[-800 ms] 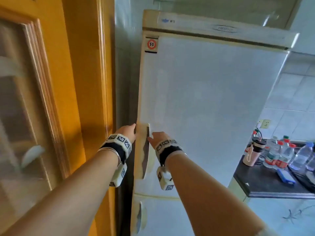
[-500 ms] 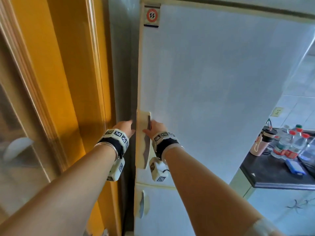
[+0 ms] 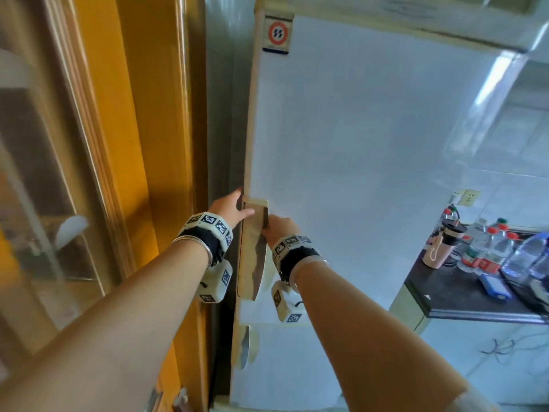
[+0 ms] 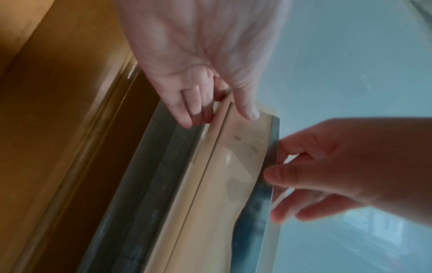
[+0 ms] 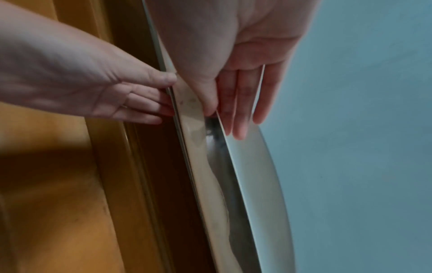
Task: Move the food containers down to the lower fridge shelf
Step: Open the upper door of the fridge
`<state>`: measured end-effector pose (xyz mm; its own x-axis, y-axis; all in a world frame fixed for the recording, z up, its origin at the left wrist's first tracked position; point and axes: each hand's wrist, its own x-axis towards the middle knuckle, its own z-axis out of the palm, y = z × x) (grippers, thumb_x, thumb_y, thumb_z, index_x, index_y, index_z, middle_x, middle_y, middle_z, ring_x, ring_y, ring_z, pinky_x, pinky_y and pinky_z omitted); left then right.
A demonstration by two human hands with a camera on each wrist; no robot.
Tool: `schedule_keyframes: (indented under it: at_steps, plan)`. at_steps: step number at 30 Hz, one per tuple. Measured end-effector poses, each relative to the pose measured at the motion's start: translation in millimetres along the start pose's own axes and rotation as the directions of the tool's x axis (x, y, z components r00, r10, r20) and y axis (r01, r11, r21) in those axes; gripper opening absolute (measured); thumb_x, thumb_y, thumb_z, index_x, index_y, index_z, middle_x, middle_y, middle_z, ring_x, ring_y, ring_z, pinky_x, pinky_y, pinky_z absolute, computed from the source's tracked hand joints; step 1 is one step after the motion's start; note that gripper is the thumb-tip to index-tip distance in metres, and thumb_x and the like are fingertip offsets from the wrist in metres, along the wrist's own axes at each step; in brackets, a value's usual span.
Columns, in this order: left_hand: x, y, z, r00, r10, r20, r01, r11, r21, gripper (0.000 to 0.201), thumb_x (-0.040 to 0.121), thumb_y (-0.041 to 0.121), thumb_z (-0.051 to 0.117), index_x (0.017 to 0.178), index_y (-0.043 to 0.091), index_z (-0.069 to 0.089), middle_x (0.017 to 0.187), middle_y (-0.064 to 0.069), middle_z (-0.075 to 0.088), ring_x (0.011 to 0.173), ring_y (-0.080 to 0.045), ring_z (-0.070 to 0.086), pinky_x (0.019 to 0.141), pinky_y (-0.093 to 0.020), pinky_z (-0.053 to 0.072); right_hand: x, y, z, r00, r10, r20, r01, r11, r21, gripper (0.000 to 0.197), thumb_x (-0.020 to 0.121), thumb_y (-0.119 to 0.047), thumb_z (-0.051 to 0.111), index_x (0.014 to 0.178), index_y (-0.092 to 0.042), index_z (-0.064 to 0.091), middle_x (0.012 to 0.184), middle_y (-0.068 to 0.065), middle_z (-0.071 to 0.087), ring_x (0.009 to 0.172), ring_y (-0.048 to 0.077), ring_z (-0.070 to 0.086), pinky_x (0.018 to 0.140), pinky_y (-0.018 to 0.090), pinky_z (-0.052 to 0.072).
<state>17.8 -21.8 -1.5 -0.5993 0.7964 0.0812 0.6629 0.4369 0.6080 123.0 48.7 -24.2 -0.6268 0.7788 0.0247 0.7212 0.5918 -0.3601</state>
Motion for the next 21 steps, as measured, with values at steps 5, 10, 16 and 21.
schedule_keyframes:
  at_steps: [5,10,16,21]
  plan:
    - [-36.6,12.7,-6.5,0.999,-0.014,-0.029,0.010,0.992,-0.130,0.065,0.089,0.031,0.059,0.144,0.012,0.032,0.146,-0.011,0.043,0.133,-0.032,0.045,0.106,-0.042,0.039,-56.5,5.5,-24.9,0.987,0.065,-0.149,-0.062,0.998,0.024,0.028,0.095,-0.014,0.036,0.118,-0.011,0.051,0.121,0.013,0.059,0.107,0.034,0.061,0.083,0.037,0.048]
    - [-80.9,17.6,-4.7,0.999,0.041,-0.033,-0.048,0.960,-0.275,0.056,0.084,0.025,0.066,0.133,0.011,0.043,0.135,-0.012,0.054,0.123,-0.032,0.053,0.103,-0.042,0.042,-100.9,9.2,-48.7,0.895,0.010,-0.445,0.046,0.992,0.113,0.042,0.091,-0.018,0.050,0.132,-0.017,0.041,0.136,0.008,0.041,0.116,0.031,0.051,0.092,0.039,0.048]
    - [-132.1,30.4,-2.0,0.988,0.152,-0.025,-0.154,0.970,-0.190,0.050,0.078,0.031,0.071,0.119,0.013,0.051,0.122,-0.006,0.062,0.111,-0.025,0.060,0.084,-0.024,0.041,-138.4,3.2,-75.9,0.810,-0.027,-0.586,0.121,0.985,0.122,0.071,0.086,-0.036,0.057,0.147,-0.027,0.021,0.152,0.007,0.018,0.136,0.030,0.034,0.111,0.045,0.034]
    - [-174.6,42.7,1.4,0.966,0.257,-0.023,-0.258,0.958,-0.125,0.041,0.077,0.032,0.073,0.108,0.012,0.056,0.104,-0.002,0.066,0.100,-0.021,0.063,0.081,-0.022,0.044,-174.6,21.8,-82.0,0.807,-0.013,-0.590,0.138,0.976,0.166,0.084,0.083,-0.046,0.060,0.149,-0.028,0.010,0.156,0.006,0.010,0.142,0.030,0.026,0.112,0.047,0.034]
